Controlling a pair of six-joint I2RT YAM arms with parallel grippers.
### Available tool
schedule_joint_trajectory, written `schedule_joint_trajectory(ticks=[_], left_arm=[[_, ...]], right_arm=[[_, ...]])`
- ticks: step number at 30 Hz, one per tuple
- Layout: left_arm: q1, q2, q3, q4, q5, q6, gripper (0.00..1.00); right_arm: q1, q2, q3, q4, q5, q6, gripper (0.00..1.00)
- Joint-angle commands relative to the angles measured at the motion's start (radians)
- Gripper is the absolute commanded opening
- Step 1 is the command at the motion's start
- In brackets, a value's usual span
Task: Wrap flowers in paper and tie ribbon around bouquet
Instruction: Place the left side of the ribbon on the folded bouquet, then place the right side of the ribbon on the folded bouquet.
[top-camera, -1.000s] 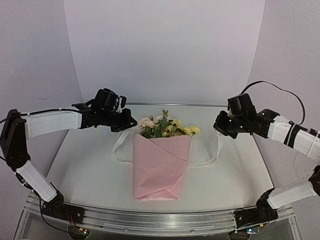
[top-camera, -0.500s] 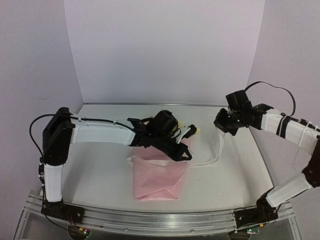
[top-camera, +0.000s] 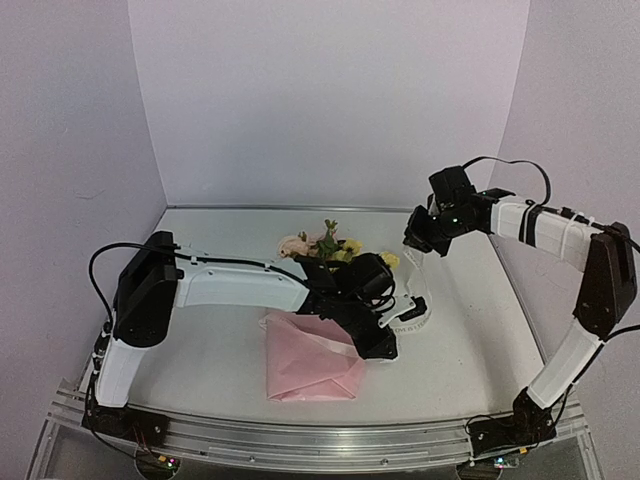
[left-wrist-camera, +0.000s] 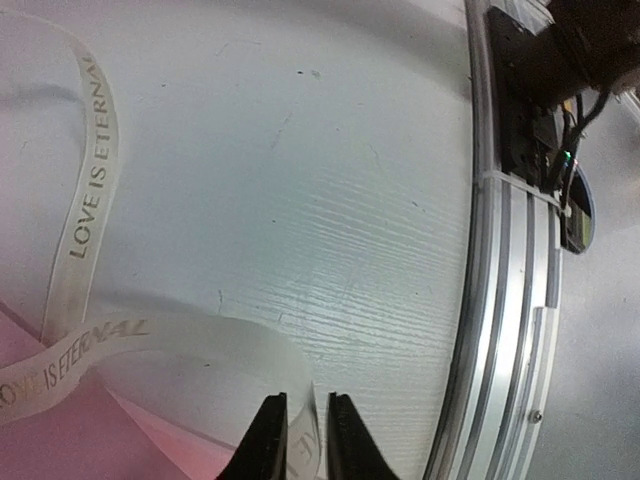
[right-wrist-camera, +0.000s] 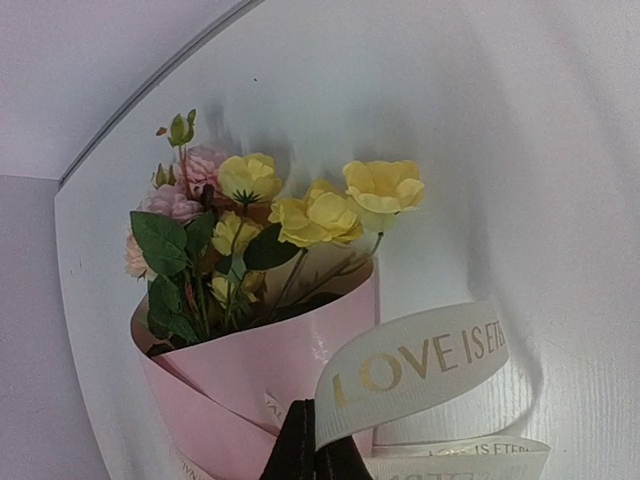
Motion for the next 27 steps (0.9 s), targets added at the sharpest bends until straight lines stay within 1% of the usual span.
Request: schedule_joint_trajectory(ticks=[1,2,3,5,9,12,15,17,18,21,23,25,27], left_arm=[[0.049,-0.085,-0.073,0.153,-0.074,-0.057,0.3],[0.073,-0.113,-0.106,0.196,-0.052,-0.102,0.36],[0.091,-0.151,-0.147,0.245,-0.038,-0.135,0.41],[0.119,-0.256,-0.267,0.36,-0.025,-0.202,0.46],[0.211,-0.469,-0.526,0.594,0.079,-0.405,0.49],[0.288,-0.643,-0.735,0.711,0.045,-0.559,0.51],[0.364,-0.784,-0.846,0.646,-0.085,-0.679,0.51],[0.426,-0.846,-0.876,0.502,-0.195,-0.762,0.51],[0.464,-0.869,-0.894,0.447,-0.207,-0.788,0.51],[0.557,-0.929,-0.946,0.359,-0.185,-0.847,0.52],[0.585,-0.937,-0.943,0.289,-0.194,-0.845,0.54],[0.605,-0.927,-0.93,0.227,-0.19,-0.841,0.57],[0.621,-0.911,-0.921,0.2,-0.182,-0.841,0.6]], right_arm=[[0.033,0.021,0.099,0.008,-0.059,-0.04,0.0],[0.043,0.028,0.111,0.007,-0.064,-0.046,0.0],[0.055,0.033,0.119,0.008,-0.069,-0.05,0.0],[0.078,0.046,0.132,0.008,-0.075,-0.063,0.0],[0.122,0.077,0.173,0.012,-0.079,-0.097,0.0],[0.18,0.118,0.229,0.011,-0.079,-0.133,0.0],[0.25,0.153,0.274,0.01,-0.077,-0.179,0.0],[0.307,0.171,0.292,0.009,-0.075,-0.222,0.0],[0.335,0.179,0.297,0.008,-0.077,-0.239,0.0],[0.412,0.211,0.315,0.002,-0.083,-0.307,0.0],[0.467,0.225,0.318,0.0,-0.086,-0.355,0.03],[0.519,0.243,0.328,-0.004,-0.08,-0.397,0.05],[0.55,0.258,0.338,-0.007,-0.081,-0.429,0.11]])
